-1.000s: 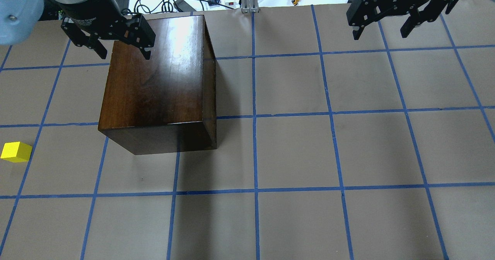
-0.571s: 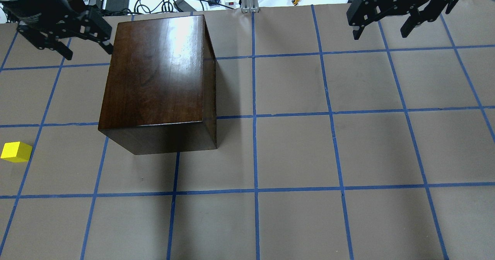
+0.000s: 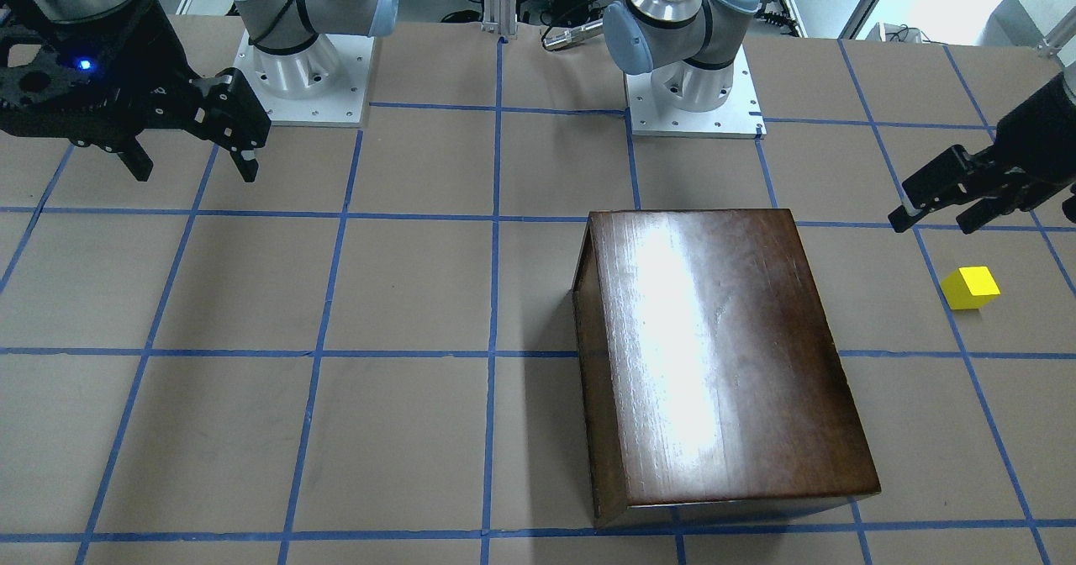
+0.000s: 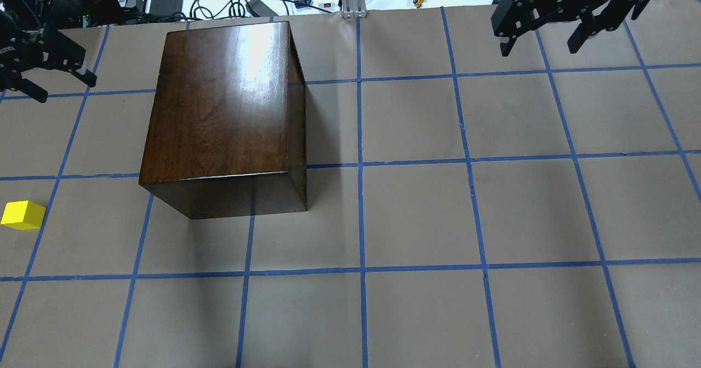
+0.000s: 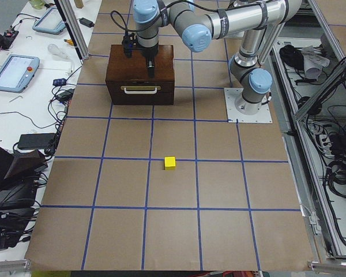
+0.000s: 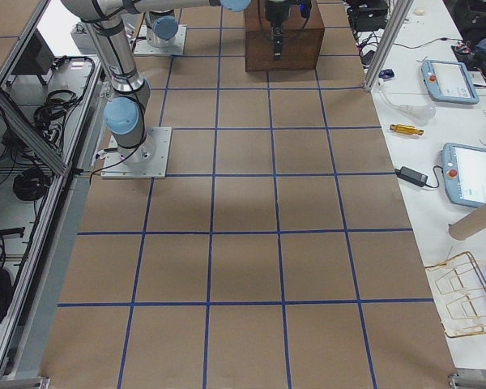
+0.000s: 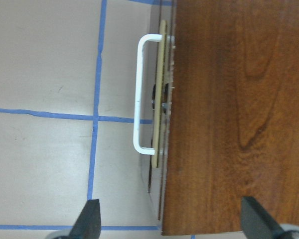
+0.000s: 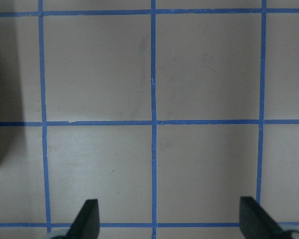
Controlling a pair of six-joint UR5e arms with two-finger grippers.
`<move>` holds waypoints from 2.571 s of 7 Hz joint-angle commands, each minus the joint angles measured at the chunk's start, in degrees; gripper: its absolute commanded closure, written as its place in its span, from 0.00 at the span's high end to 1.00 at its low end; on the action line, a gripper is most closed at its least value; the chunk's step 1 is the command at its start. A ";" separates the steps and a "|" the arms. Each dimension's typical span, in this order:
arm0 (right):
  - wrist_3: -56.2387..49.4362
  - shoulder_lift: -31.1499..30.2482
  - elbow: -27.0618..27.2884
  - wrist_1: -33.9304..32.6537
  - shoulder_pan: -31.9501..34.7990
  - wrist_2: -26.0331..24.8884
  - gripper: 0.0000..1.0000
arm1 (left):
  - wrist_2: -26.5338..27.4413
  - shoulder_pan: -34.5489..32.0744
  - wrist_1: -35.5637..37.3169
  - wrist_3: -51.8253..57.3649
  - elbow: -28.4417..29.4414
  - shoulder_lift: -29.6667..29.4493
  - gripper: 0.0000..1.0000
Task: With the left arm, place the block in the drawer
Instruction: 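Move the left gripper off the cabinet top toward the drawer's white handle, then close the left gripper around the white drawer handle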
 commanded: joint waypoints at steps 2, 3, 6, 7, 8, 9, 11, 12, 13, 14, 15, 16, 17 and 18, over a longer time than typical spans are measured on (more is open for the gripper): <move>0.00 0.03 0.00 0.00 0.06 0.00 1.00 | -0.12 2.15 12.19 5.68 -3.85 -7.14 1.00; 0.00 -0.06 0.00 0.00 0.06 0.00 1.00 | -0.12 1.71 14.00 5.68 -4.83 -9.34 1.00; 0.00 0.03 0.00 0.00 0.06 0.09 1.00 | -0.30 -2.16 15.50 5.32 -4.92 -12.43 1.00; 0.00 0.03 0.00 0.00 0.06 0.00 1.00 | -0.30 -2.16 15.60 5.67 -4.92 -13.22 1.00; 0.00 0.03 0.00 0.00 0.06 0.00 1.00 | -0.91 -2.16 16.47 5.50 -5.01 -14.01 1.00; 0.00 0.03 0.00 0.00 0.06 0.09 1.00 | -2.31 -2.16 16.48 4.98 -5.27 -14.37 1.00; 0.00 -0.06 0.00 0.00 -0.03 0.00 1.00 | -2.23 -2.16 16.57 5.06 -6.59 -14.28 1.00; 0.00 0.03 0.00 0.00 0.06 0.09 1.00 | -2.15 -2.16 16.57 5.15 -7.03 -14.37 1.00; 0.00 0.03 0.00 0.00 0.06 0.00 1.00 | -2.23 -2.16 17.09 5.06 -7.47 -14.55 1.00; 0.00 -0.06 0.00 0.00 -0.03 0.00 1.00 | -2.23 -2.16 17.10 5.15 -7.73 -14.55 1.00; 0.00 -0.06 0.00 0.00 0.06 0.09 1.00 | -2.23 -2.16 17.10 5.24 -7.74 -14.55 1.00; 0.00 0.03 0.00 0.00 0.06 0.00 1.00 | -2.32 -2.16 17.10 5.24 -7.74 -14.64 0.99; 0.00 0.03 0.00 0.00 0.06 0.09 1.00 | -2.32 -2.16 17.10 5.32 -7.74 -14.72 0.99; 0.00 -0.06 0.00 0.00 0.06 0.09 1.00 | -2.32 -2.16 17.10 5.32 -7.74 -14.81 0.99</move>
